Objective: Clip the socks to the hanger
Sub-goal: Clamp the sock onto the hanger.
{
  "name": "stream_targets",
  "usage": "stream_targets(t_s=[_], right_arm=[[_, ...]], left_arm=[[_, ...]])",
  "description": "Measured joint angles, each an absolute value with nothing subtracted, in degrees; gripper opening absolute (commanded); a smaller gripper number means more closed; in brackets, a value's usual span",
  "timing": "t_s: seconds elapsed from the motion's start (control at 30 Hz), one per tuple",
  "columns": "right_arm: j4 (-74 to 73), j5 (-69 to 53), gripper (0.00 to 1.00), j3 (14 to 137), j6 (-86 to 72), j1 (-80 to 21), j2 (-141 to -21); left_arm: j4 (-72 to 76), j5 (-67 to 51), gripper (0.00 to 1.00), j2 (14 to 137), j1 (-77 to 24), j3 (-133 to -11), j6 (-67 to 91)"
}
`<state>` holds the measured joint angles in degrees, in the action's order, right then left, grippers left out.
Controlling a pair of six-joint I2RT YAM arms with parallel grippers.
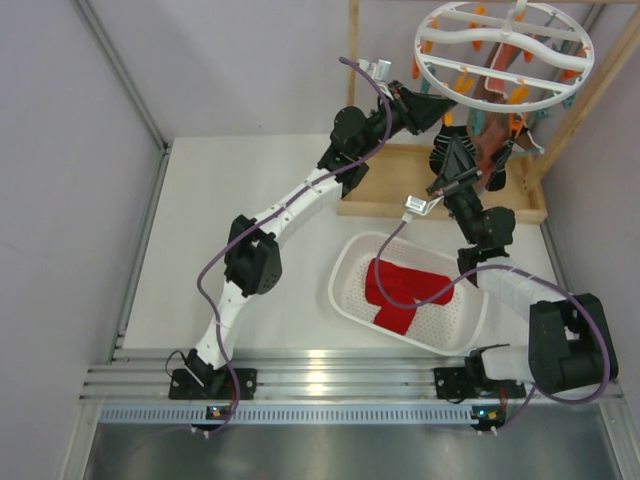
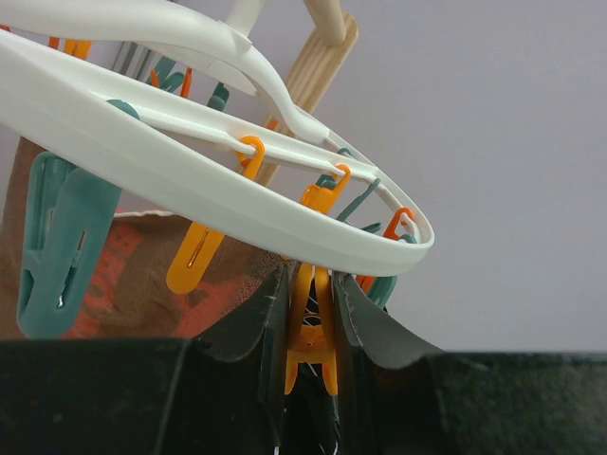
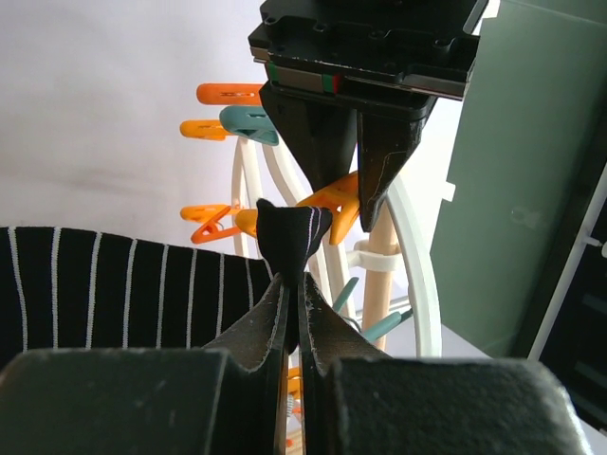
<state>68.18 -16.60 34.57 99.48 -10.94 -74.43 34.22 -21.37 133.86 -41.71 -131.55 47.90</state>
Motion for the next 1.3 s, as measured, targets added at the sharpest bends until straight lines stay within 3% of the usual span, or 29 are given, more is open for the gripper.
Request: stream_targets(t_s=[1.03, 1.3], right_arm=[[68.1, -16.2, 0.00, 39.9, 100.1, -10.3, -77.0], [67.9, -16.2, 0.00, 39.9, 100.1, -10.3, -77.0]], left_arm=[[34.2, -21.4, 0.00, 133.9, -42.0, -131.5, 48.4], [34.3, -21.3, 0.14, 133.9, -42.0, -131.5, 49.2]])
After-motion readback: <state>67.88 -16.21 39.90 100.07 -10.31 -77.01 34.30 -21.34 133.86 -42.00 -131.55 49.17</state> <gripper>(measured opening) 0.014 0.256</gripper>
